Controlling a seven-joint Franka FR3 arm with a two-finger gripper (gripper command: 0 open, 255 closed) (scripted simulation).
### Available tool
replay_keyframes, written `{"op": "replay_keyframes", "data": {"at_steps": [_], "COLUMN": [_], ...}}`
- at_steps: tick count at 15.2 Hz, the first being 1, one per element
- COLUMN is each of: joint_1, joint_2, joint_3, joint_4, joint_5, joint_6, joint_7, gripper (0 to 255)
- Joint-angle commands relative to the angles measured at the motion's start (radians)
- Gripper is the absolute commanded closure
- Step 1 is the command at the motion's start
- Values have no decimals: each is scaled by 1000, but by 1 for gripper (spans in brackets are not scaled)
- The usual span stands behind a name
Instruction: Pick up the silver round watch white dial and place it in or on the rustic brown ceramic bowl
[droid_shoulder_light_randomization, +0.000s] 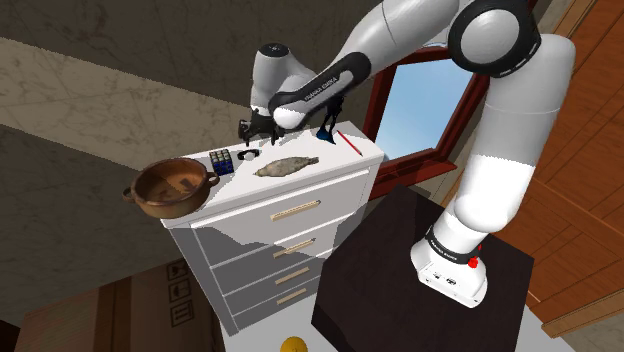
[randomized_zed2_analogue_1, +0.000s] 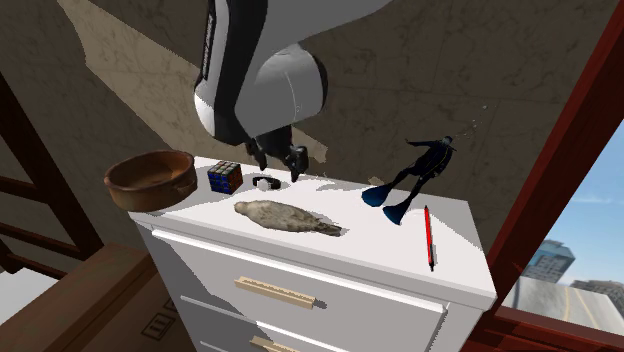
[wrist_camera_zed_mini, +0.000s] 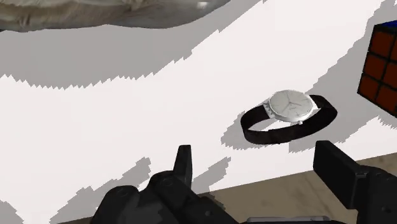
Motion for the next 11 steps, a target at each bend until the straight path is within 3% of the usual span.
{"op": "replay_keyframes", "data": {"at_steps": [1,7,11], "joint_1": [76,88,89], "joint_2": [-43,48,47], "joint_3": [-73,-104,-105], "joint_4": [-98,-54,-54], "joint_5": [-279,-344,-344], "joint_6": [153,195,195], "joint_7": [136,182,182], "gripper": [0,0,0]}}
